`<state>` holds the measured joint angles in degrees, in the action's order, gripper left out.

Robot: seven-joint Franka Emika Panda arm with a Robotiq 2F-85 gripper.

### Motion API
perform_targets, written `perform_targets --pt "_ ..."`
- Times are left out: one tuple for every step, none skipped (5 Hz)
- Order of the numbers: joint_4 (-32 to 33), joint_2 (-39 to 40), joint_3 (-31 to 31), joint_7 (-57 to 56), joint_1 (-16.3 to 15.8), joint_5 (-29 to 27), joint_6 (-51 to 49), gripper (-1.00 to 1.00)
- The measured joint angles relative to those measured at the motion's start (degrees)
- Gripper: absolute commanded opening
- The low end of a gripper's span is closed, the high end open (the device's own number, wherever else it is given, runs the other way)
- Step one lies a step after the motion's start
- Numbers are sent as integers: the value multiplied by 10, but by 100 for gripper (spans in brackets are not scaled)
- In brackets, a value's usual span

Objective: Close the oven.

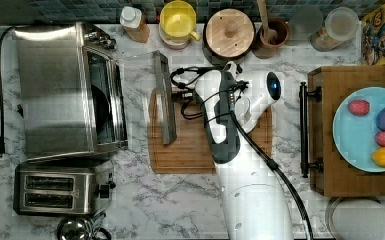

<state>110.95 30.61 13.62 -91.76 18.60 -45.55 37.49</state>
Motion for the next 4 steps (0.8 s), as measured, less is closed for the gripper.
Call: perform_targets --pt "-3 3 -1 0 -1 2 -9 -100" --pt "-13 6 -6 16 -2 19 -36 -100" --pt "-32 18 -7 19 -4 37 -50 -100" --pt "-50 35 -2 21 -10 38 -50 -100"
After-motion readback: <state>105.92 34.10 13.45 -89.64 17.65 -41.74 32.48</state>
